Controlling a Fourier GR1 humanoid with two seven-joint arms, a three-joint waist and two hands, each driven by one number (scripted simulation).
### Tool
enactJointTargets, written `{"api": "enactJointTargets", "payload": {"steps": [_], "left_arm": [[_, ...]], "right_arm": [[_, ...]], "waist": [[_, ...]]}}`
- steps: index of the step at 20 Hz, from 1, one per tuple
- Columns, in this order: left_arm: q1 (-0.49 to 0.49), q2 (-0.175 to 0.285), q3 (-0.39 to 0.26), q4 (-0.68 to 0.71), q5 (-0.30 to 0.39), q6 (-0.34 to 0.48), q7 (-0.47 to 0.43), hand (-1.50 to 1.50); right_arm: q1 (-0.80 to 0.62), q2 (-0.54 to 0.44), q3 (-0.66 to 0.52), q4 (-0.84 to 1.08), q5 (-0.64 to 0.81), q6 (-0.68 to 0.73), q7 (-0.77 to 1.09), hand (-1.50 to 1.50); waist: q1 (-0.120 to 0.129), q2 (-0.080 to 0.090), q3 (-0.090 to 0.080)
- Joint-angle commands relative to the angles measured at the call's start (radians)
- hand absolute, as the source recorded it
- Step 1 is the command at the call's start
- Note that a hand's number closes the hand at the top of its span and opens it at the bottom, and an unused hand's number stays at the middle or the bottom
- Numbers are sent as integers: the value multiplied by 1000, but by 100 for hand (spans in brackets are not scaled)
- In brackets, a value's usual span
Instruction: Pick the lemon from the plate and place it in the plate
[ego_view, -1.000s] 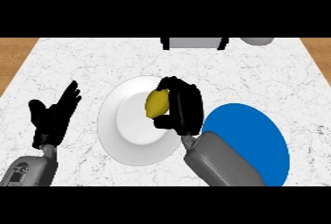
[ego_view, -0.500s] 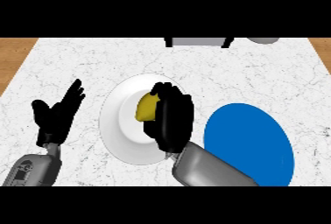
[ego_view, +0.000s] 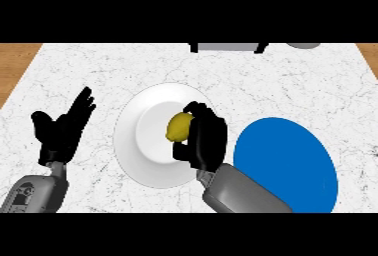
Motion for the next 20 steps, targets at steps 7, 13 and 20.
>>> {"api": "enactJointTargets", "payload": {"steps": [7,13,20], "left_arm": [[32,37,67,-21,32,-71,13,0],[9,3,44,7,2,-38,4,0],[-26,-13,53,17,-3,-20,14,0]], "right_arm": [[9,9,-22,-10,-34,-139,-149,-150],[12,9,87,-208,-60,-338,-195,-150],[66,9,38,-353,-256,-409,-113,-150]], "waist": [[-14,-3,0],[-9,-4,0],[-12,0,1]]}}
